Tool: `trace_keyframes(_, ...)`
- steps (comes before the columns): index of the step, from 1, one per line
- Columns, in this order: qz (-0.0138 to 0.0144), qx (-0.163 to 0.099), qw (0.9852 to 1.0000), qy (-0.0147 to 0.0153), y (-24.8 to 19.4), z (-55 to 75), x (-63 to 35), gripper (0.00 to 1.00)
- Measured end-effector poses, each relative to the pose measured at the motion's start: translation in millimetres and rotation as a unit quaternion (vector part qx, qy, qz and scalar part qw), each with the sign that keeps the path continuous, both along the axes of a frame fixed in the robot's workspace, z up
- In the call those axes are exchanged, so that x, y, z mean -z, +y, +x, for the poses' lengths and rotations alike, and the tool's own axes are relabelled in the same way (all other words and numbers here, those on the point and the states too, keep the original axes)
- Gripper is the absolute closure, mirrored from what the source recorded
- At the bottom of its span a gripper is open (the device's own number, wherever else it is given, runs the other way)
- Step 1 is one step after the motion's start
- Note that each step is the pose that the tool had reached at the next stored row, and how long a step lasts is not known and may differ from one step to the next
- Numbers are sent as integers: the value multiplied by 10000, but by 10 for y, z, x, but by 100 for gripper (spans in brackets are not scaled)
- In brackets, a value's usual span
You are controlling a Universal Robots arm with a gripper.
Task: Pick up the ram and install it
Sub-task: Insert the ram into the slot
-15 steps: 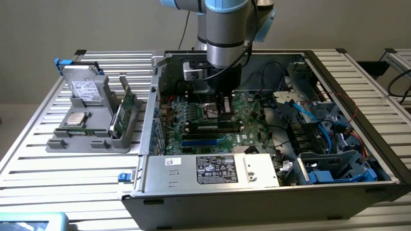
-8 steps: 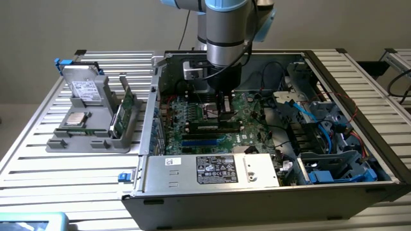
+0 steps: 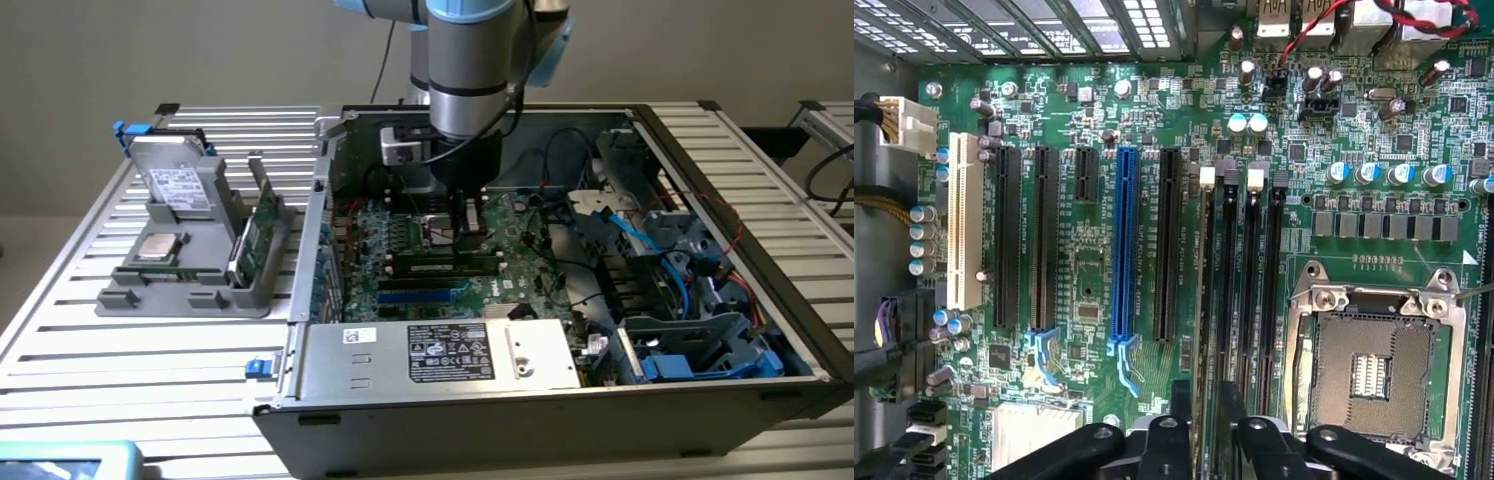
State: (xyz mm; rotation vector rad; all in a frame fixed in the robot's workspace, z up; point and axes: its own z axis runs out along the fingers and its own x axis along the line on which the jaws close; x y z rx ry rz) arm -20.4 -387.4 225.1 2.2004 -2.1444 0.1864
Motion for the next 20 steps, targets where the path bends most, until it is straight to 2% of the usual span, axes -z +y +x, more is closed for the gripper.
trace_keyframes(1,0,0,10000,-4,0,0,-7,70)
trace_keyframes(7,2,0,10000,-5,0,95,-162,70)
trace_keyframes(11,2,0,10000,21,0,179,-258,70)
trace_keyframes(13,3,0,10000,41,-2,197,-266,70)
trace_keyframes(20,38,0,10000,43,-2,196,-267,70)
